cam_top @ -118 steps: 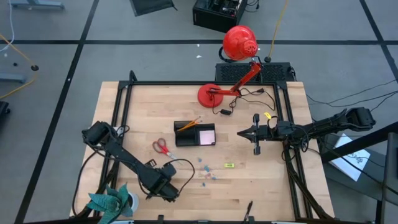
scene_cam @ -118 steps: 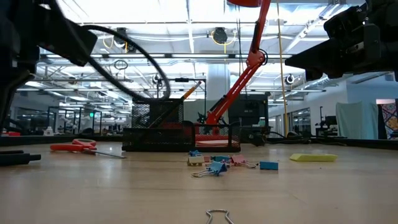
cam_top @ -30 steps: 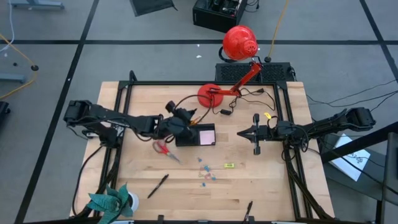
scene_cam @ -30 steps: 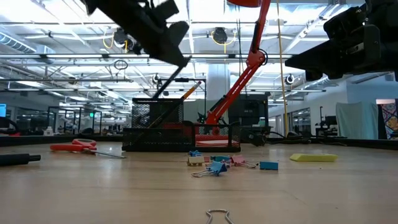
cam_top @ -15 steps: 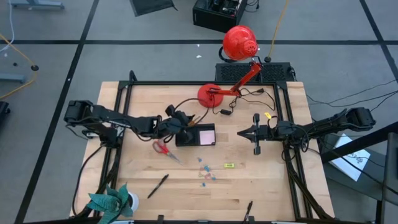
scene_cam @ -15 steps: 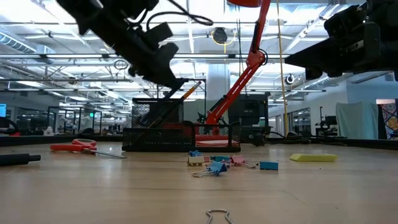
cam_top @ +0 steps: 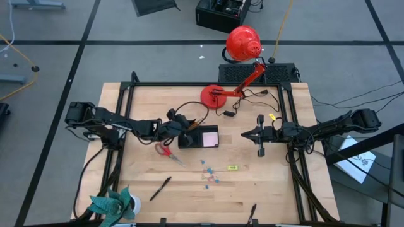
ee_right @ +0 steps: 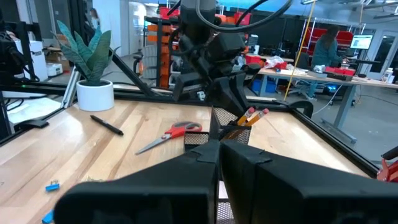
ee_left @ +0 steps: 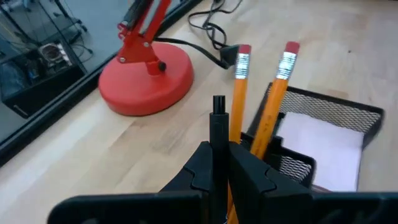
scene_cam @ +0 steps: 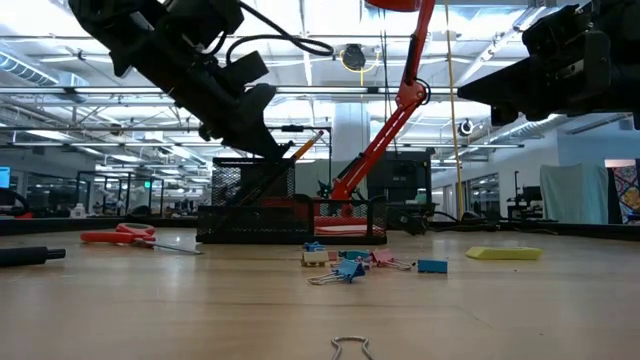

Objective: Pick and place office supplies into organizer
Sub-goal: Put the black pen into the mesh desk organizer

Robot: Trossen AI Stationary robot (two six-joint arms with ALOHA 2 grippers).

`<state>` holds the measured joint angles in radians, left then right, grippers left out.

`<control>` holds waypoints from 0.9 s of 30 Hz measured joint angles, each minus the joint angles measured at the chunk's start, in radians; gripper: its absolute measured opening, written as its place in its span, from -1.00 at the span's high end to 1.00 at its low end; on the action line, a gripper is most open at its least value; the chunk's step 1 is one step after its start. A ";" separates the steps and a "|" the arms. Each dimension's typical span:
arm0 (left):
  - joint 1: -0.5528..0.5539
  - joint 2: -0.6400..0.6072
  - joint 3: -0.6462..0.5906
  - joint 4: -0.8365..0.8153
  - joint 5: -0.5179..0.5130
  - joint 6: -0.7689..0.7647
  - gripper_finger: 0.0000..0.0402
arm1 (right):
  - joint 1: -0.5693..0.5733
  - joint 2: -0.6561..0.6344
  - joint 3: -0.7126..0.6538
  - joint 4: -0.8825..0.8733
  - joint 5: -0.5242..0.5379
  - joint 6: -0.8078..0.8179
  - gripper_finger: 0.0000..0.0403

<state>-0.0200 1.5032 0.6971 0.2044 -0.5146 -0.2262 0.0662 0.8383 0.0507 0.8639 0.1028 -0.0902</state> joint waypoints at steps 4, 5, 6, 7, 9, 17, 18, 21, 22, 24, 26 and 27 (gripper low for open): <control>0.006 0.006 0.000 -0.002 0.060 -0.024 0.85 | 0.000 0.000 0.000 0.000 0.000 0.000 0.96; 0.009 0.007 0.000 -0.002 0.067 -0.036 0.85 | 0.000 0.000 0.000 0.000 0.000 0.000 0.96; 0.010 0.008 0.000 -0.006 0.067 -0.045 0.85 | 0.000 0.000 0.000 0.000 0.000 0.000 0.96; 0.011 0.008 0.000 -0.005 0.067 -0.046 0.85 | 0.000 0.000 0.000 0.000 0.000 0.000 0.96; 0.010 0.008 0.000 -0.005 0.067 -0.046 0.85 | 0.000 0.000 0.000 0.000 0.000 0.000 0.96; 0.010 0.008 0.000 0.010 0.067 -0.050 0.72 | 0.000 0.000 0.000 0.000 0.000 0.000 0.96; 0.010 0.008 0.000 0.009 0.067 -0.050 0.67 | 0.000 0.000 0.000 0.000 0.000 0.000 0.96; 0.010 0.008 0.000 0.010 0.074 -0.050 0.55 | 0.000 0.000 0.000 0.000 0.000 0.000 0.96; 0.010 0.008 0.000 0.009 0.075 -0.051 0.51 | 0.000 0.000 0.000 0.000 0.000 0.000 0.96; 0.010 0.008 0.000 0.009 0.075 -0.053 0.45 | 0.000 0.000 0.000 0.000 0.000 0.000 0.96; 0.010 0.008 0.000 0.009 0.076 -0.053 0.40 | 0.000 0.000 0.000 0.000 0.000 0.000 0.96; 0.010 0.008 0.000 0.010 0.076 -0.047 0.38 | 0.000 0.000 0.000 0.000 0.000 0.000 0.96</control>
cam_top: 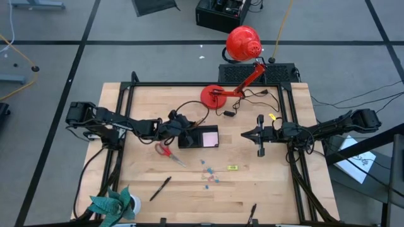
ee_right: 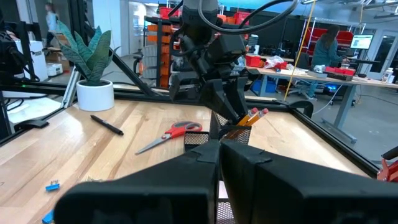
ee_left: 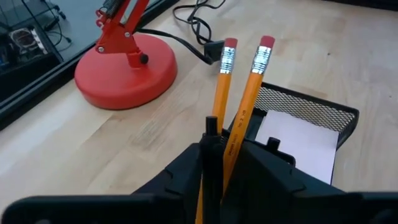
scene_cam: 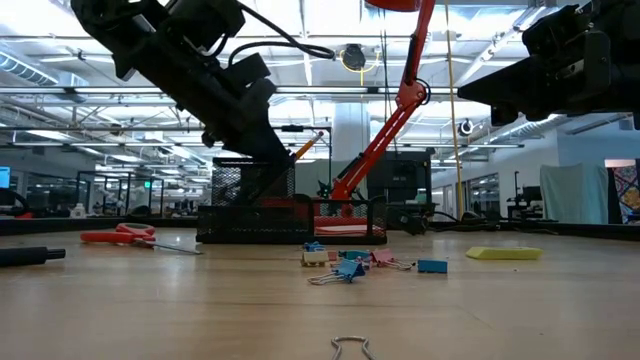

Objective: Pick and place office supplies into organizer
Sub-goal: Put the black pen into the mesh desk organizer

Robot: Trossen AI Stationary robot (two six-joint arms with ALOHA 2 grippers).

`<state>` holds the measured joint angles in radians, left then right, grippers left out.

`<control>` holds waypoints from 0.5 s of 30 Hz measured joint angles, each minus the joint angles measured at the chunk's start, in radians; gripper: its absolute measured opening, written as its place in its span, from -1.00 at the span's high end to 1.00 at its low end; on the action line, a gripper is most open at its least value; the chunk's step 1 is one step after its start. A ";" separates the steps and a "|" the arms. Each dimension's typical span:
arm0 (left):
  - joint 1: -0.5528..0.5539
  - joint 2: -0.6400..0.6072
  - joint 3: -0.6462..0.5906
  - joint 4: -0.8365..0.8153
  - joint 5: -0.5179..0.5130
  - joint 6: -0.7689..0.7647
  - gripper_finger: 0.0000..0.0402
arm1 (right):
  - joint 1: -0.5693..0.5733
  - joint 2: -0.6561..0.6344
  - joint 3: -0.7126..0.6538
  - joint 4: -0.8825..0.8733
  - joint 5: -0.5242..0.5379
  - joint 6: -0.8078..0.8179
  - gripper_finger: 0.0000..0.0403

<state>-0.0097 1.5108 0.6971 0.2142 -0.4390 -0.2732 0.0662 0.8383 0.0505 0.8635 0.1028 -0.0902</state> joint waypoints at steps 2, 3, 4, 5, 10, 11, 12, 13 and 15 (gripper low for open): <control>-0.001 0.000 0.001 -0.001 0.000 0.028 0.35 | 0.000 0.000 0.000 0.000 0.000 0.000 0.96; -0.004 -0.001 0.006 -0.004 0.000 0.047 0.34 | 0.000 0.000 0.000 0.000 0.000 0.000 0.96; -0.008 -0.009 0.010 -0.005 0.000 0.066 0.33 | 0.000 0.000 0.000 0.000 0.000 0.000 0.96; -0.013 -0.024 0.015 -0.009 -0.001 0.085 0.33 | 0.000 0.000 0.000 0.000 0.000 0.000 0.96; -0.056 -0.158 0.098 -0.133 -0.006 0.161 0.32 | 0.000 0.000 0.000 0.000 0.000 0.000 0.96; -0.067 -0.188 0.125 -0.180 -0.006 0.151 0.32 | 0.000 0.000 0.000 -0.001 0.000 0.000 0.96; -0.080 -0.220 0.154 -0.252 -0.009 0.119 0.32 | 0.000 0.000 0.000 0.000 -0.001 0.000 0.96; -0.095 -0.250 0.189 -0.334 -0.010 0.075 0.32 | 0.000 -0.001 0.000 0.000 -0.001 0.000 0.96; -0.141 -0.289 0.280 -0.503 -0.009 -0.001 0.32 | 0.001 0.000 0.000 -0.003 -0.001 0.001 0.96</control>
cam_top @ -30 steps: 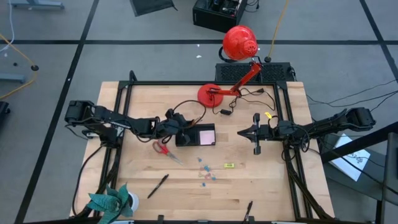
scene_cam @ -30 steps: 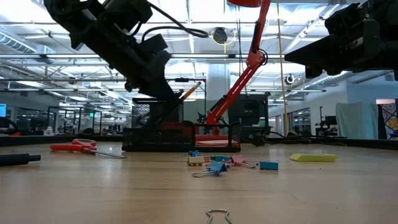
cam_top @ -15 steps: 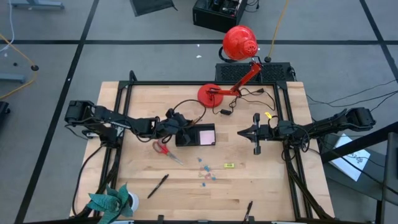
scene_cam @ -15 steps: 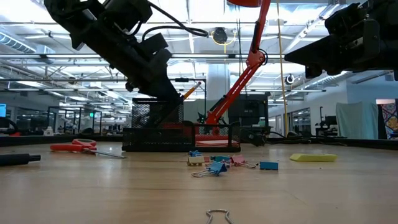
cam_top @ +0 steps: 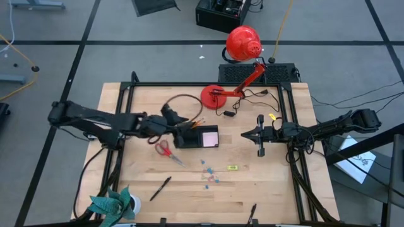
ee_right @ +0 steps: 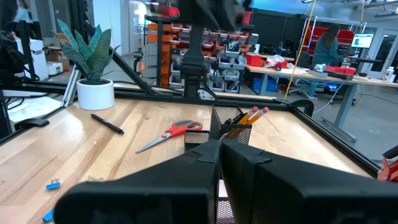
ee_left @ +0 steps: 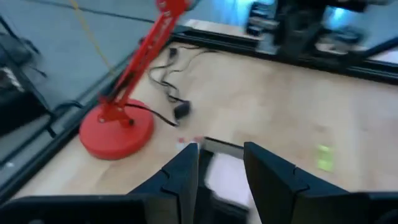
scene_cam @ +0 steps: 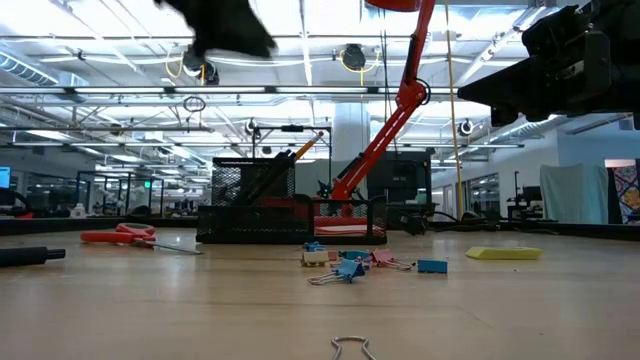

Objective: Pick and place office supplies into organizer
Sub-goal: Put the black pen into the mesh desk organizer

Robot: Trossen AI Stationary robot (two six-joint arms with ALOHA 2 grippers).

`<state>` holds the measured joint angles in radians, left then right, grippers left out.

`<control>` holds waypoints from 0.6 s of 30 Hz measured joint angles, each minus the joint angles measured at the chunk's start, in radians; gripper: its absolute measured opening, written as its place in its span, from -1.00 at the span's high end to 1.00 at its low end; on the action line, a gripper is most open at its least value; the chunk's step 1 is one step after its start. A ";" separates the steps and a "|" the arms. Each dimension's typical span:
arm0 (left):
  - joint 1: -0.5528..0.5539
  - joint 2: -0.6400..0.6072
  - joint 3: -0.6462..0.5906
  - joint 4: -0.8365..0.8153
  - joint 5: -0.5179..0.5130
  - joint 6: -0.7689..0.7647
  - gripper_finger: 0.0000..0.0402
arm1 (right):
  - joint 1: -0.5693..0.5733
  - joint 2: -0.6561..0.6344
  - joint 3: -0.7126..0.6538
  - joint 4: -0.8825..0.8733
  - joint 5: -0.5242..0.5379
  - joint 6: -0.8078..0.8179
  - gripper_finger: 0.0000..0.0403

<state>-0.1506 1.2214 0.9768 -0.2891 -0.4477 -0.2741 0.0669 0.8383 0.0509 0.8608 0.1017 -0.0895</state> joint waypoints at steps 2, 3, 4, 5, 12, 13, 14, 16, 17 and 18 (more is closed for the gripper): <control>-0.079 -0.013 0.087 -0.209 -0.001 -0.054 0.32 | 0.000 0.000 0.000 0.002 0.000 0.000 0.96; -0.125 -0.011 0.127 -0.303 -0.001 -0.081 0.32 | 0.000 0.000 0.000 -0.001 0.000 0.000 0.96; -0.174 -0.004 0.161 -0.373 0.000 -0.116 0.32 | 0.000 0.000 0.000 -0.002 0.000 0.000 0.96; -0.220 0.009 0.191 -0.427 0.000 -0.162 0.32 | 0.000 0.000 0.000 -0.002 0.000 0.000 0.96; -0.443 0.116 0.237 -0.449 0.106 -0.508 0.32 | 0.000 0.000 0.000 -0.007 0.000 0.001 0.96; -0.467 0.137 0.232 -0.449 0.114 -0.562 0.32 | 0.000 0.000 0.000 -0.007 0.000 0.001 0.96; -0.487 0.161 0.228 -0.451 0.115 -0.625 0.32 | 0.000 0.000 0.000 -0.007 0.000 0.004 0.96; -0.519 0.216 0.220 -0.449 0.114 -0.762 0.32 | 0.000 0.000 0.000 -0.007 0.000 0.019 0.96; -0.531 0.246 0.214 -0.452 0.115 -0.825 0.32 | 0.000 0.000 0.000 -0.007 0.000 0.025 0.96; -0.542 0.276 0.208 -0.457 0.125 -0.885 0.32 | 0.000 0.000 0.000 -0.007 0.000 0.025 0.96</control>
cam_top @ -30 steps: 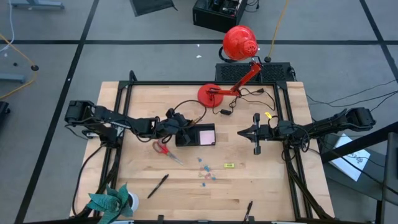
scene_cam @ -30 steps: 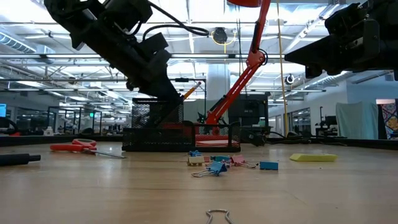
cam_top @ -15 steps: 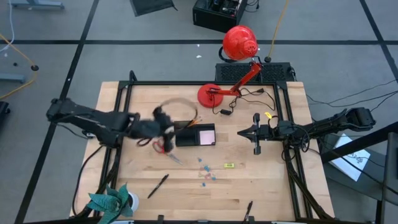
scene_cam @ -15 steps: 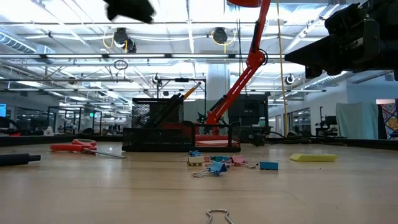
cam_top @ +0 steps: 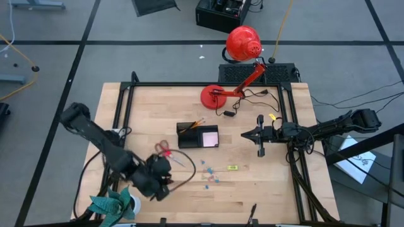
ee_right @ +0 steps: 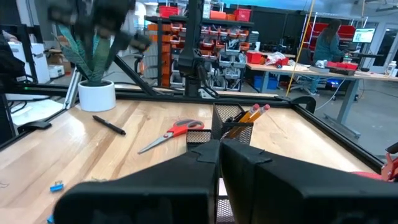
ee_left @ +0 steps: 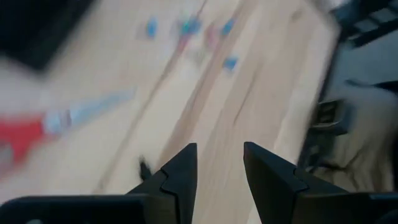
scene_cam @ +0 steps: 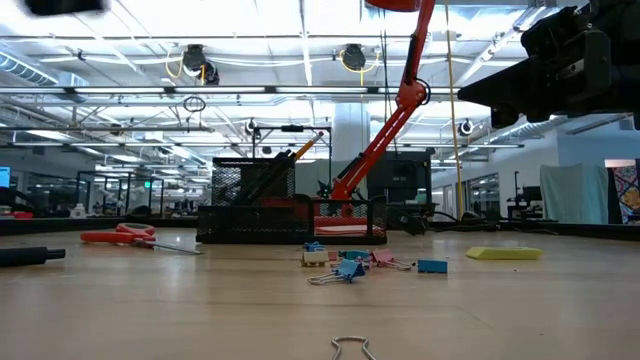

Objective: Pick and place office supplies into organizer
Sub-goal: Put the black pen into the mesh desk organizer

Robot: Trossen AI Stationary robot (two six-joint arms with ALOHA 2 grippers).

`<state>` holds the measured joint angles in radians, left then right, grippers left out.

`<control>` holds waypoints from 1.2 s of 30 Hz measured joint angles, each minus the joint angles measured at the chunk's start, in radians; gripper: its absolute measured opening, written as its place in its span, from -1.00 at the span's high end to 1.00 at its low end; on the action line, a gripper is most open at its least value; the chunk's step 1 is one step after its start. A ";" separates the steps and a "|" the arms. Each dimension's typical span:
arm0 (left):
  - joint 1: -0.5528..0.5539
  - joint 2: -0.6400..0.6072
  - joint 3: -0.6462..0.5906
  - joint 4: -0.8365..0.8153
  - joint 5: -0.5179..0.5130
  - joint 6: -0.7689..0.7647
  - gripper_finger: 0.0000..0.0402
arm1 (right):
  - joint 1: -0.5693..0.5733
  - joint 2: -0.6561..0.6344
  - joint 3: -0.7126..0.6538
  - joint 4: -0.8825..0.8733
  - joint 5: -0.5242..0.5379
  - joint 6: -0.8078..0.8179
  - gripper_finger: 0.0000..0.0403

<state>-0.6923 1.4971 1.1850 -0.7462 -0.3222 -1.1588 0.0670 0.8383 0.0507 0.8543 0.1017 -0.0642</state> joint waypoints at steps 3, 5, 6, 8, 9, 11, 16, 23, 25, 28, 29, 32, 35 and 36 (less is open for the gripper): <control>-0.012 0.101 -0.007 -0.001 0.095 -0.140 0.32 | 0.000 0.000 0.000 0.000 0.000 0.000 0.96; -0.010 0.165 -0.008 -0.001 0.161 -0.199 0.29 | 0.000 0.000 0.000 -0.003 0.000 0.001 0.96; -0.006 0.194 -0.008 0.000 0.191 -0.217 0.27 | 0.000 0.000 0.000 -0.006 0.000 0.001 0.96; 0.008 0.246 -0.008 0.000 0.255 -0.231 0.20 | 0.000 0.000 0.000 -0.007 -0.001 0.001 0.96; 0.018 0.267 -0.008 -0.005 0.280 -0.231 0.15 | 0.000 0.000 0.000 -0.007 -0.001 0.001 0.96; 0.037 0.297 -0.008 -0.022 0.305 -0.230 0.05 | 0.000 0.000 0.000 -0.007 -0.001 0.001 0.96; 0.082 0.333 -0.008 -0.038 0.321 -0.223 -0.21 | 0.000 0.000 0.000 -0.007 -0.001 0.023 0.96; 0.115 0.343 -0.008 -0.049 0.300 -0.144 -0.32 | 0.000 0.000 0.000 -0.015 -0.001 0.027 0.96; 0.116 0.343 -0.008 -0.073 0.294 -0.139 -0.31 | 0.000 0.000 0.000 -0.021 -0.001 0.027 0.96; 0.116 0.343 -0.019 -0.071 0.301 -0.125 -0.25 | 0.000 0.000 0.000 -0.028 -0.001 0.027 0.96; 0.116 0.343 -0.030 -0.062 0.308 -0.126 -0.22 | 0.000 0.000 0.000 -0.031 -0.001 0.027 0.96; 0.114 0.343 -0.071 -0.025 0.324 -0.138 -0.16 | 0.000 0.000 0.000 -0.037 -0.001 0.027 0.96; 0.114 0.336 -0.117 0.030 0.337 -0.145 -0.11 | 0.000 0.000 0.000 -0.036 -0.001 0.027 0.96; 0.115 0.336 -0.131 0.041 0.340 -0.146 -0.09 | 0.000 0.000 0.000 -0.037 -0.001 0.027 0.96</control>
<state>-0.5775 1.8326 1.0541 -0.7049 0.0178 -1.3044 0.0671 0.8382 0.0509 0.8175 0.1009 -0.0372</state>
